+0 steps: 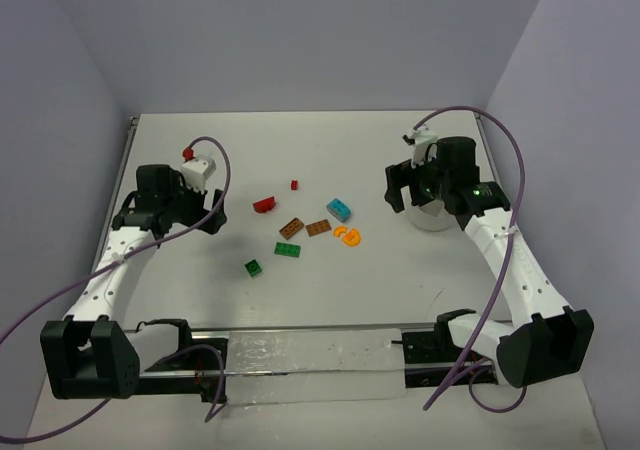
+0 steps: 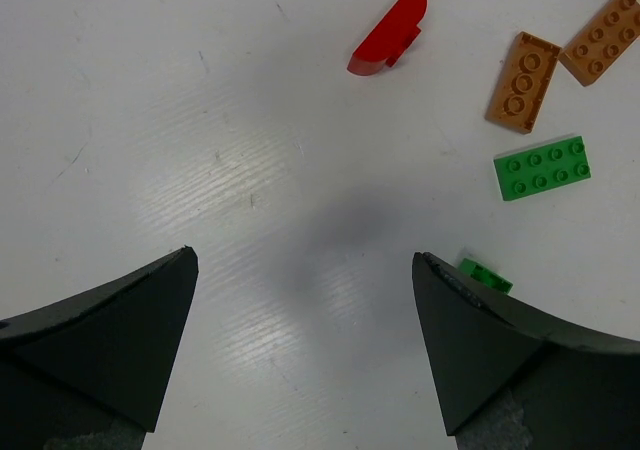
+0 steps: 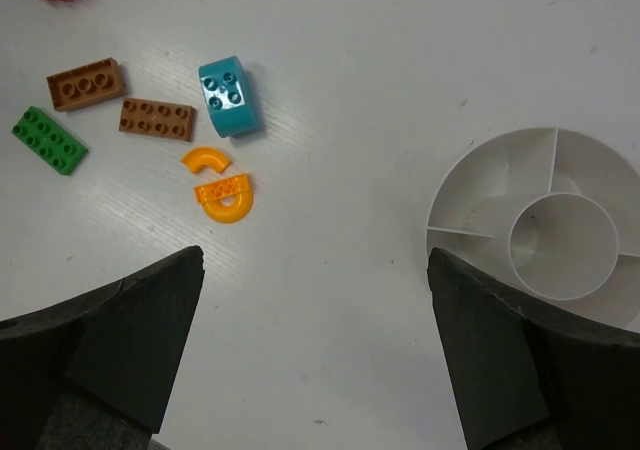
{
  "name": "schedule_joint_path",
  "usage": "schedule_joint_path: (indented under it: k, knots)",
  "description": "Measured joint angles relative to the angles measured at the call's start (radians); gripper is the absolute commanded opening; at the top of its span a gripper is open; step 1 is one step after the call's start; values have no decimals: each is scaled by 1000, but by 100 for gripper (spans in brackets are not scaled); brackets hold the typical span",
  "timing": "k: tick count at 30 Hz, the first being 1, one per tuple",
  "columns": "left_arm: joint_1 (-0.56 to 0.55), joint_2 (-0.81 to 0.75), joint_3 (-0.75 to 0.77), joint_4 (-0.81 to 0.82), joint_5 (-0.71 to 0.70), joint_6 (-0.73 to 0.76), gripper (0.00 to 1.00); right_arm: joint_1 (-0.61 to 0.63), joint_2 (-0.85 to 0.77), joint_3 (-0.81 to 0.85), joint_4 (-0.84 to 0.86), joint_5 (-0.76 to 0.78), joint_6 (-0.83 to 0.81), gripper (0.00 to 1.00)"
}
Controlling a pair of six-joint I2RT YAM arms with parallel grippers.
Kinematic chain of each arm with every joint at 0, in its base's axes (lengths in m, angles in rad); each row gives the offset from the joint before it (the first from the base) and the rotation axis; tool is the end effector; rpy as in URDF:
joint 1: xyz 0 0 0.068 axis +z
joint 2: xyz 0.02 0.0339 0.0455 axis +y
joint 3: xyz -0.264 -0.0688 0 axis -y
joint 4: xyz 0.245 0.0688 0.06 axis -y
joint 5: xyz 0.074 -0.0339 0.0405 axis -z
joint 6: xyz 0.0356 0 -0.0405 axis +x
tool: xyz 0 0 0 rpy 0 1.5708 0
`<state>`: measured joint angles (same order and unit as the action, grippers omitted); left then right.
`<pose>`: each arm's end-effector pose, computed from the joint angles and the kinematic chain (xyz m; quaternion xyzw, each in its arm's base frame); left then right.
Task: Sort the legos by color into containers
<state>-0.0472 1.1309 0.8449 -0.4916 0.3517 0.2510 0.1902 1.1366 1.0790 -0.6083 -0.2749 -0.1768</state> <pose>0.2353 -0.0234 0.2654 0.2017 0.8880 -0.1218 0.3948 0.2359 0.0553 0.3319 -0.2215 0.8650 0.1261 0.4322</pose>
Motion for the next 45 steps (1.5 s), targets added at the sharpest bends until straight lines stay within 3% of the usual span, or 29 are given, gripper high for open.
schedule_joint_path:
  k: [10, 13, 15, 18, 25, 40, 45]
  knots:
    - [-58, 88, 41, -8, -25, 48, 99, 4, 26, 3, -14, -1, -5, 100]
    - [-118, 182, 100, -13, -39, 73, 92, 4, 36, 6, -24, 0, -8, 100]
    - [-158, 263, 159, -22, -37, 97, 80, 4, 44, 13, -33, -1, -10, 100]
    - [-201, 395, 255, -36, -22, 131, 71, 4, 51, 15, -40, -5, -14, 100]
    - [-245, 684, 434, -51, 2, 176, 67, 4, 90, 34, -63, -8, -23, 100]
    - [-277, 761, 439, -24, 15, 257, 54, 4, 144, 45, -66, -33, -27, 100]
    - [-294, 770, 425, 19, 15, 271, 44, 4, 171, 74, -65, -47, -22, 100]
